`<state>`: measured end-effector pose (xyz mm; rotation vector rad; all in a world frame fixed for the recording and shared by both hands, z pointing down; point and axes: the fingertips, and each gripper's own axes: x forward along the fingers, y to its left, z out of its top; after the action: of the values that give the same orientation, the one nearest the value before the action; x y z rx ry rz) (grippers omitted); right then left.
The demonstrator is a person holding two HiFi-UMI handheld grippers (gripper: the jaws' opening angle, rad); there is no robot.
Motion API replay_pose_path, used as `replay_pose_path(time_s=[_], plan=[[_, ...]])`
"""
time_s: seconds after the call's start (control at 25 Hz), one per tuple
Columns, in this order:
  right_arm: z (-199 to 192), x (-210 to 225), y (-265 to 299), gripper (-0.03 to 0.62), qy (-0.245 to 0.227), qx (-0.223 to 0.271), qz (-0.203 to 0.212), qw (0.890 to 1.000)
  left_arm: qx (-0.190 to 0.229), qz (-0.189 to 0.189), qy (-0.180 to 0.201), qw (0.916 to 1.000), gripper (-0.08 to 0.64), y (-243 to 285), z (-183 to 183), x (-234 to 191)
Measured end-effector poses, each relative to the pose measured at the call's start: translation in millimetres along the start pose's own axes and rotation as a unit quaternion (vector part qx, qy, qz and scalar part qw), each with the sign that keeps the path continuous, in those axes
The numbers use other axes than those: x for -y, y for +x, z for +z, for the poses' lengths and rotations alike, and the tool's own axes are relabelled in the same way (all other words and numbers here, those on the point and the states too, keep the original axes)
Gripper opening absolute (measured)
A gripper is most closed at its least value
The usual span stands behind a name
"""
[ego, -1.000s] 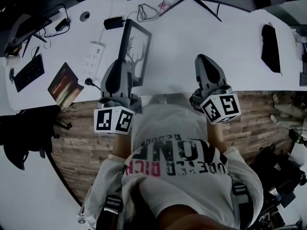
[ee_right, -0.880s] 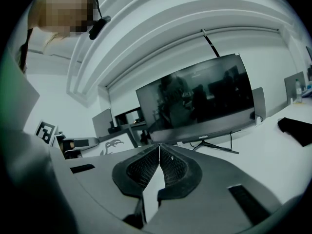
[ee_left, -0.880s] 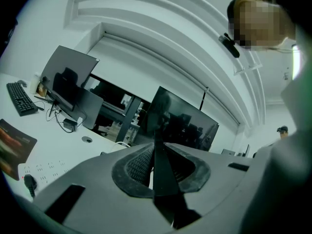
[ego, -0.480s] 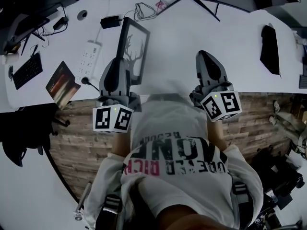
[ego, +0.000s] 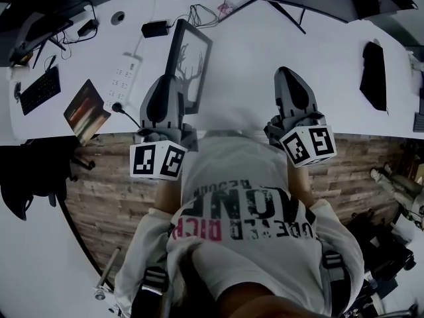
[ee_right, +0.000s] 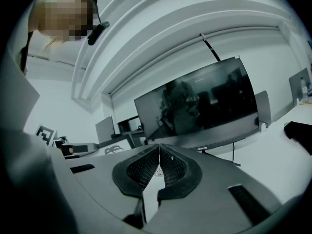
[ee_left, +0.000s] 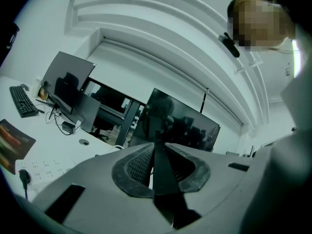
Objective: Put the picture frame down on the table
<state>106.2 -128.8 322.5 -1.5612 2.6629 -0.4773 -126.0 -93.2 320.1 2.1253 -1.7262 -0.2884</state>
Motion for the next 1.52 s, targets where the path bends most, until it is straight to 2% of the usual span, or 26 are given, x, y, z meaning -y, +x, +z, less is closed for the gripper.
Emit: replay_pose_path(time_s=[0.4, 0.72, 1.12, 1.52], plan=[[-10, 1, 1, 0.002, -0.004, -0.018, 0.005, 1.000, -0.008, -0.003, -0.006, 0.9999, 0.064, 16, -10, 0], [-23, 18, -4, 0.002, 0.004, -0.040, -0.019, 0.999, -0.029, 0.008, -0.021, 0.9993, 0.064, 43, -41, -2], [-27, 37, -6, 0.002, 0.015, -0.049, -0.040, 0.998, -0.080, 0.024, -0.020, 0.9963, 0.064, 71, -90, -7], [-29, 47, 2, 0.002, 0.019, -0.058, -0.043, 0.997, -0.102, 0.039, -0.028, 0.9936, 0.064, 82, -114, -13]])
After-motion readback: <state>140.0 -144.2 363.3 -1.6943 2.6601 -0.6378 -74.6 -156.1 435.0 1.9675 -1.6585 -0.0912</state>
